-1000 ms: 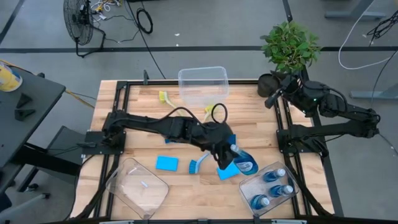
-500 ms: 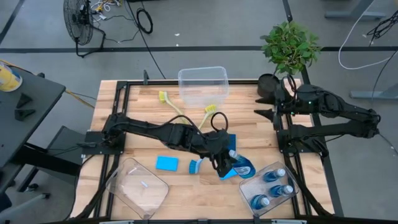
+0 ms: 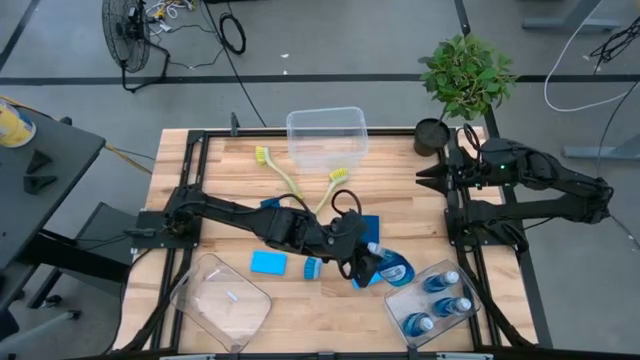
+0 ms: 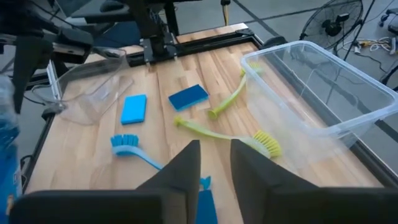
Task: Pick & Place Kitchen Sink Supplies
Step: Put the blue dishwashing liquid into the bottom right transparent bin
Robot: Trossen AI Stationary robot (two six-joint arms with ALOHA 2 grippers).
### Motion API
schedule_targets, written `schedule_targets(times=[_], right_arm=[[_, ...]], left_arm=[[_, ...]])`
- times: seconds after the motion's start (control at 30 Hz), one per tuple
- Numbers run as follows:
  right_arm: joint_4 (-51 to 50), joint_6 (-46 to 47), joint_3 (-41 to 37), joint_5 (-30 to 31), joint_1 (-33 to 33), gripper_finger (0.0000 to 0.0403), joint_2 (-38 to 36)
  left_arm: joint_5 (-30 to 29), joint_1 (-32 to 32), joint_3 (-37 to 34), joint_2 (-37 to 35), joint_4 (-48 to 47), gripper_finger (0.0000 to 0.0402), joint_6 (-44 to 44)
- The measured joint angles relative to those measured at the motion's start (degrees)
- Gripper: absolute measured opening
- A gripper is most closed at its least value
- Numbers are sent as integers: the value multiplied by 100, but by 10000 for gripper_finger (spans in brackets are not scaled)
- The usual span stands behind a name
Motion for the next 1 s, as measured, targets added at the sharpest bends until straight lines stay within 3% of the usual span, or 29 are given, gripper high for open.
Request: schedule_targets(times=[0.6, 1.0], right_arm=[[-194, -98, 0, 12, 0, 66, 15], [-220, -85, 0, 16, -2, 66, 20]], left_arm=[[-40, -96, 2, 524, 588, 138, -249], [529, -101, 9, 817, 724, 138, -155]])
